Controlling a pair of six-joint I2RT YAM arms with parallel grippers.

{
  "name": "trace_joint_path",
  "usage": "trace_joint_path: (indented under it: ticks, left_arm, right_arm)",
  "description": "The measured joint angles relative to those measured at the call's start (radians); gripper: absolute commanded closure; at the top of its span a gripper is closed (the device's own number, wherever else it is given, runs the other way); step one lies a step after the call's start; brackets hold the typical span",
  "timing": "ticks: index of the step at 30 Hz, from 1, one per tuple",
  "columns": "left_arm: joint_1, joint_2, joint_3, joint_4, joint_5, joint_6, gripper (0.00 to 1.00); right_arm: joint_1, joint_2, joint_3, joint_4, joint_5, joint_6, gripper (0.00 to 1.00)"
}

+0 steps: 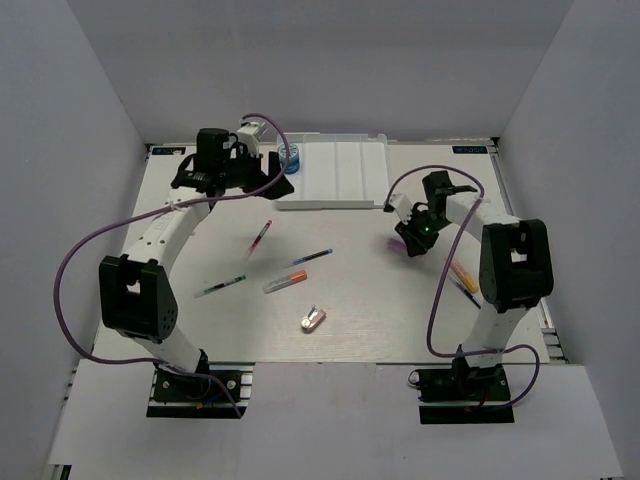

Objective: Sort the stationery into containers
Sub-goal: Pick up the pen from the center of the board, then place the pen in the storage box.

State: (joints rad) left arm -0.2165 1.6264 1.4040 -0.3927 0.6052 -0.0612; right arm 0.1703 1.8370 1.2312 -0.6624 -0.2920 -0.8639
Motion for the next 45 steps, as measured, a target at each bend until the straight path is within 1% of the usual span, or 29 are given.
trace_joint_path:
  ticks: [3, 5, 7, 10, 13, 16, 19, 23, 27, 29, 34, 37, 38, 39, 40, 41, 43, 44, 45]
  left_arm:
    - [0.001, -0.036, -0.031, 0.01, -0.011, -0.003, 0.09]
    - [0.001, -0.054, -0.05, 0.02, -0.021, -0.011, 0.09]
    - [0.001, -0.065, -0.064, 0.032, -0.031, -0.021, 0.1]
    - [0.001, -0.076, -0.086, 0.052, -0.063, -0.039, 0.09]
    - [0.001, -0.079, -0.103, 0.061, -0.12, -0.056, 0.09]
    - [0.001, -0.079, -0.106, 0.062, -0.177, -0.064, 0.09]
    - [0.001, -0.08, -0.113, 0.066, -0.217, -0.064, 0.09]
    - [0.004, -0.079, -0.129, 0.073, -0.246, -0.065, 0.09]
    - [0.004, -0.079, -0.137, 0.081, -0.255, -0.072, 0.09]
    - [0.004, -0.077, -0.137, 0.086, -0.255, -0.076, 0.09]
    - [0.004, -0.072, -0.137, 0.089, -0.255, -0.081, 0.09]
    - [0.004, -0.064, -0.137, 0.09, -0.258, -0.082, 0.09]
    - [0.004, -0.062, -0.137, 0.09, -0.259, -0.082, 0.09]
    - [0.004, -0.061, -0.137, 0.09, -0.259, -0.082, 0.08]
    - [0.004, -0.061, -0.138, 0.09, -0.259, -0.082, 0.08]
    - [0.004, -0.061, -0.14, 0.092, -0.261, -0.082, 0.07]
    - [0.004, -0.061, -0.146, 0.101, -0.265, -0.082, 0.06]
    - [0.004, -0.061, -0.151, 0.102, -0.266, -0.082, 0.06]
    - [0.004, -0.061, -0.155, 0.101, -0.269, -0.083, 0.05]
  right_arm:
    - [0.022, -0.061, 0.0, -0.055, -0.072, 0.083, 1.0]
    - [0.035, -0.082, 0.034, -0.083, -0.131, 0.164, 1.0]
    - [0.048, -0.081, 0.093, -0.08, -0.179, 0.274, 1.0]
    - [0.074, -0.061, 0.216, -0.019, -0.22, 0.496, 1.0]
    - [0.116, 0.006, 0.385, 0.054, -0.2, 0.697, 1.0]
    - [0.185, 0.098, 0.543, 0.121, -0.089, 0.86, 1.0]
    - [0.245, 0.188, 0.648, 0.155, 0.007, 0.969, 1.0]
    - [0.262, 0.278, 0.719, 0.158, 0.132, 1.023, 1.0]
    - [0.221, 0.353, 0.776, 0.161, 0.285, 1.056, 1.0]
    - [0.195, 0.383, 0.799, 0.166, 0.337, 1.069, 1.0]
    - [0.145, 0.449, 0.838, 0.178, 0.41, 1.091, 1.0]
    - [0.145, 0.489, 0.849, 0.19, 0.428, 1.099, 1.0]
    - [0.147, 0.5, 0.85, 0.192, 0.432, 1.102, 0.94]
    - [0.15, 0.512, 0.853, 0.193, 0.436, 1.105, 0.8]
    - [0.152, 0.525, 0.855, 0.193, 0.439, 1.109, 0.75]
    - [0.152, 0.537, 0.858, 0.194, 0.442, 1.111, 0.63]
    - [0.156, 0.554, 0.861, 0.195, 0.444, 1.116, 0.55]
    - [0.158, 0.56, 0.861, 0.195, 0.445, 1.117, 0.45]
    - [0.158, 0.564, 0.861, 0.195, 0.446, 1.12, 0.4]
